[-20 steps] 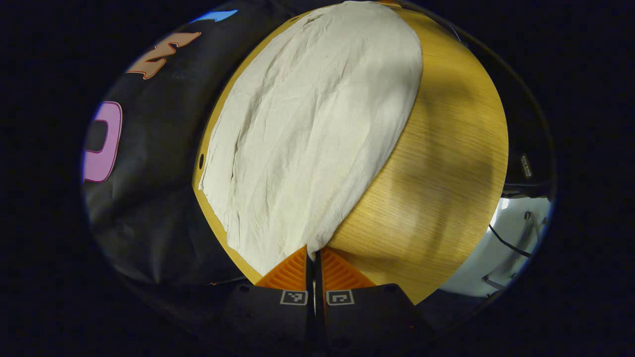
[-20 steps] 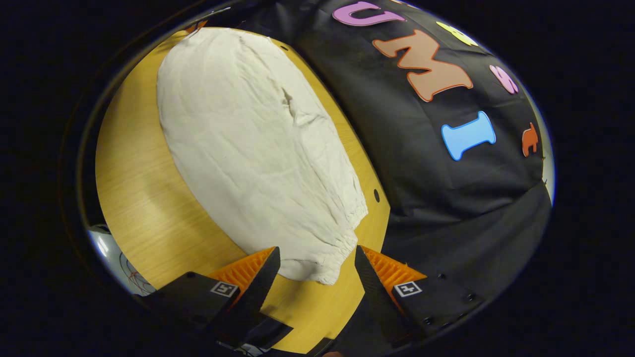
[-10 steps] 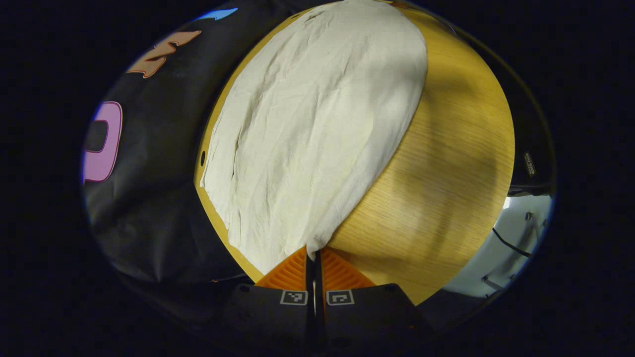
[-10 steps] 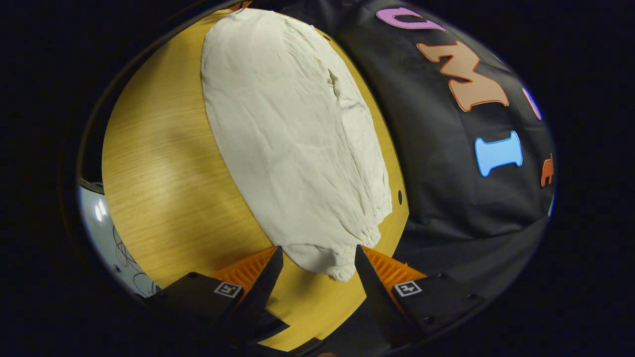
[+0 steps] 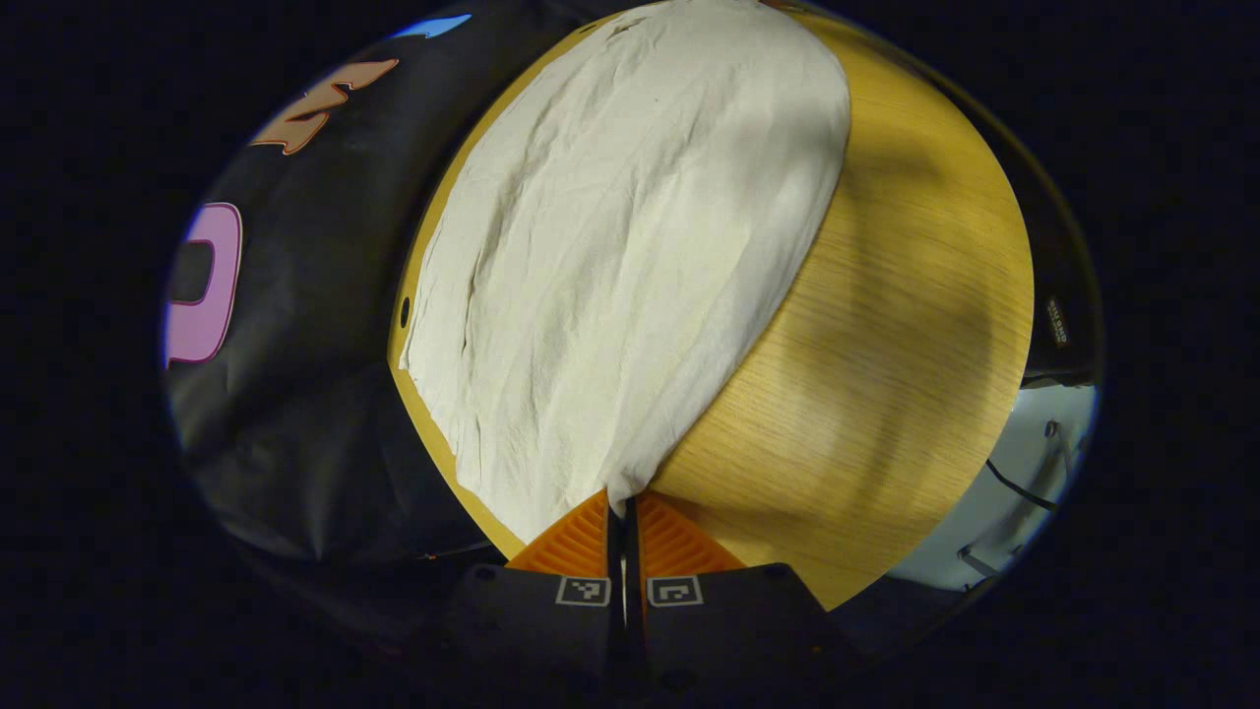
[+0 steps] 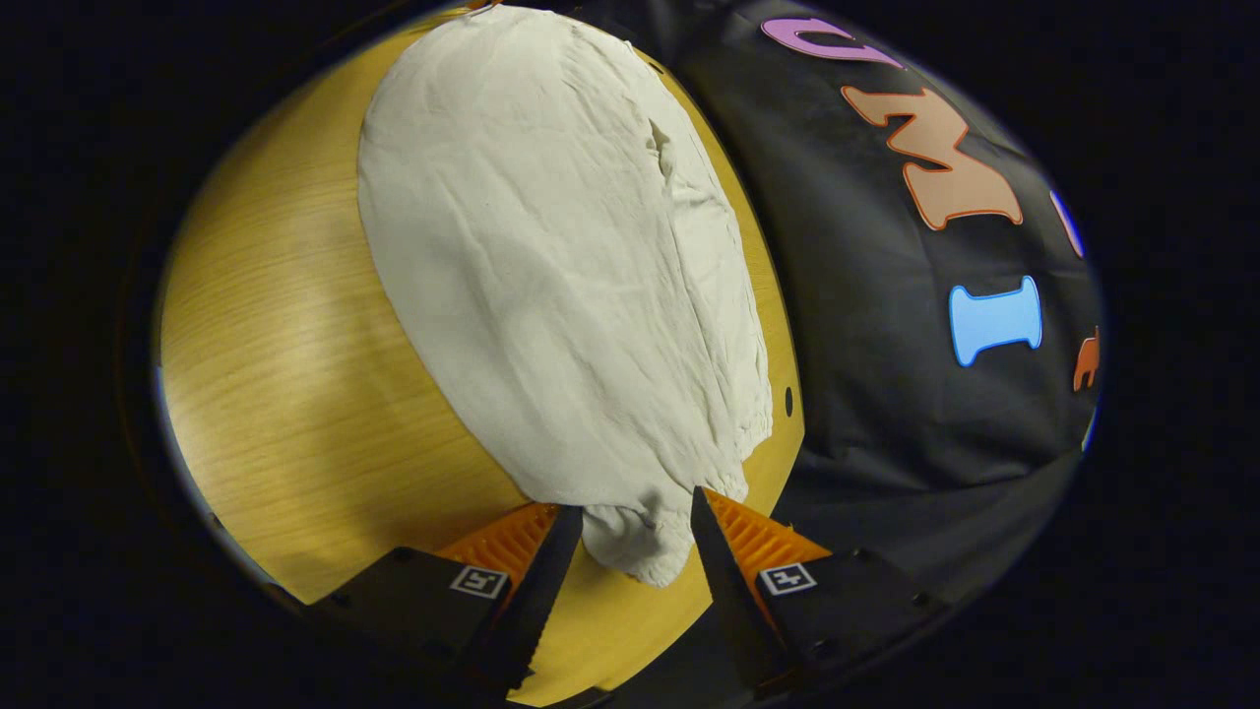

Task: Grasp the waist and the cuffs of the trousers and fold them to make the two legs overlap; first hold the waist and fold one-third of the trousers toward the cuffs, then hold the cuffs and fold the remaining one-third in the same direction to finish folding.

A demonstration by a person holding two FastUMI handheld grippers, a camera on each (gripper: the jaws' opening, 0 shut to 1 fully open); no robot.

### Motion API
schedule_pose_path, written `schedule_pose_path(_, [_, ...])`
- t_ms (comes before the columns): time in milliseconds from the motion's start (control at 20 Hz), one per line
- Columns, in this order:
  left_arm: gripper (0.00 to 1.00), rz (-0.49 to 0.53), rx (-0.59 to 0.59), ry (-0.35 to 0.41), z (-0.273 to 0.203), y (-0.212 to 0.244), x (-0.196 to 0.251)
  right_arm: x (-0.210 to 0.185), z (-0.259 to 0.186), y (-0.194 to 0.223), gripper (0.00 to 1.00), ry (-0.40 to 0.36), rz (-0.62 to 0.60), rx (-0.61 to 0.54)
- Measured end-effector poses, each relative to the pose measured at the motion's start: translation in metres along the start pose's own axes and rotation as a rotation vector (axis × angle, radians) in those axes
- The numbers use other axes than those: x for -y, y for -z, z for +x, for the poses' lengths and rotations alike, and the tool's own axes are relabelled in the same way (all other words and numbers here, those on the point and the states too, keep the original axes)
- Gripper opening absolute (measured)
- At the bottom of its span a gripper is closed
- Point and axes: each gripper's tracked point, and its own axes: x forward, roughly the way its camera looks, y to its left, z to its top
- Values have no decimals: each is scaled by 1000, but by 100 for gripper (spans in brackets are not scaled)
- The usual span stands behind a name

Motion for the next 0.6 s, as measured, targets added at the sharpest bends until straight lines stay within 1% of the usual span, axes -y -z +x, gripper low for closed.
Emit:
schedule_pose_path(50, [0,-2,-1,0,0,0,0,-5,3,3,74,-12,7,-12])
schedule_pose_path(150, [0,0,-2,0,1,0,0,-12,5,2,53,-32,-1,-21])
schedule_pose_path(250, [0,0,-3,0,1,0,0,-17,6,2,31,-39,-29,-22])
schedule_pose_path(350, [0,-4,-4,-3,1,-1,-1,-20,6,2,17,-40,-48,-27])
schedule_pose_path(400, [0,-13,-3,-10,1,-1,-1,-17,6,2,13,-29,-50,-26])
schedule_pose_path(450, [0,-29,-1,-18,1,-1,-2,-18,4,2,4,-34,-42,-30])
schedule_pose_path(550, [0,-64,0,-23,0,-1,-4,-13,2,6,10,-36,-19,-38])
schedule_pose_path(600, [0,-77,7,-42,-3,-2,-11,-7,0,4,10,-22,-10,-38])
